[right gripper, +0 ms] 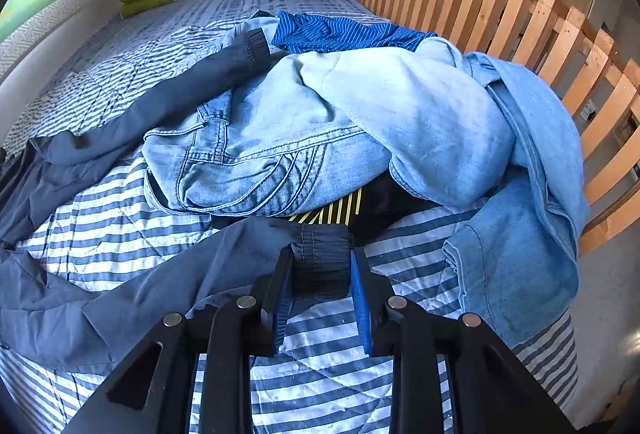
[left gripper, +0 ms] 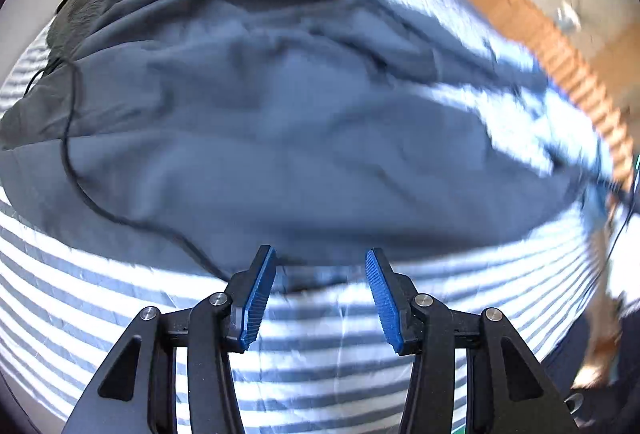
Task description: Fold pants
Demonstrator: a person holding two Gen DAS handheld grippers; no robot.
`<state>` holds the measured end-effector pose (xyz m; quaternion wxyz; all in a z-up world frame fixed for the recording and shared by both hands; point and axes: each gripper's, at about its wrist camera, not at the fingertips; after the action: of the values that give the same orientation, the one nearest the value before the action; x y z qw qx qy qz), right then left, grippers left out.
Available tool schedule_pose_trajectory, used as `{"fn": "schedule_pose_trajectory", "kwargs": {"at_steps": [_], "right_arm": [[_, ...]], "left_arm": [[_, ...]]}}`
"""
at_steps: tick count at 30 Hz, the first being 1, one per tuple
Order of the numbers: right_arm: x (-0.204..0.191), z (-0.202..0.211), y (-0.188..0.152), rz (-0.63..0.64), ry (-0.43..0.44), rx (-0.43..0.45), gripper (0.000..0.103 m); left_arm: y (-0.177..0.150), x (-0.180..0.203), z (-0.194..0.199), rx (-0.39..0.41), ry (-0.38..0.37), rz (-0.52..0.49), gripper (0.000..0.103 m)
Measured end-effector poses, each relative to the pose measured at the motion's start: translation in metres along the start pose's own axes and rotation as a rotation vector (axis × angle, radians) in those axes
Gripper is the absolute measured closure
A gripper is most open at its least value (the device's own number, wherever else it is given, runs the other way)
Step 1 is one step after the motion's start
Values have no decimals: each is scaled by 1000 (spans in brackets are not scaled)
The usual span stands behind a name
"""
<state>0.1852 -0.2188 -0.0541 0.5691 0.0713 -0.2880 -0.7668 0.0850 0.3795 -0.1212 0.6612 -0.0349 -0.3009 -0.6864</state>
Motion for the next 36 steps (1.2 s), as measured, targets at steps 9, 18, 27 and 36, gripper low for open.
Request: {"fn": "schedule_pose_trajectory", "kwargs": {"at_steps": [9, 18, 27, 36], "right_arm": [[8, 7, -7, -10, 20, -26, 78], [8, 5, -9, -11, 22, -35, 78], [33, 25, -29, -64, 111, -56, 78], [30, 36, -125, 142, 14, -167, 78]], "left_arm": [[-3, 34, -47, -145, 155, -281, 52], [6, 48, -50, -152, 157, -342, 100], [-47, 59, 35, -55, 76, -267, 101], [-80, 50, 67, -174, 3, -192, 94]]}}
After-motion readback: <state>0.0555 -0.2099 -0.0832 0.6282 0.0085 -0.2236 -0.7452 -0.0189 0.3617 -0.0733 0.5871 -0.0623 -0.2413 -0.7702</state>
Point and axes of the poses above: each gripper's, at about its wrist camera, not at the fingertips, and z roughly against the way its jaws point, x to its right, y to its top, and after that the axes turned 12 degrees about -y, right-handed
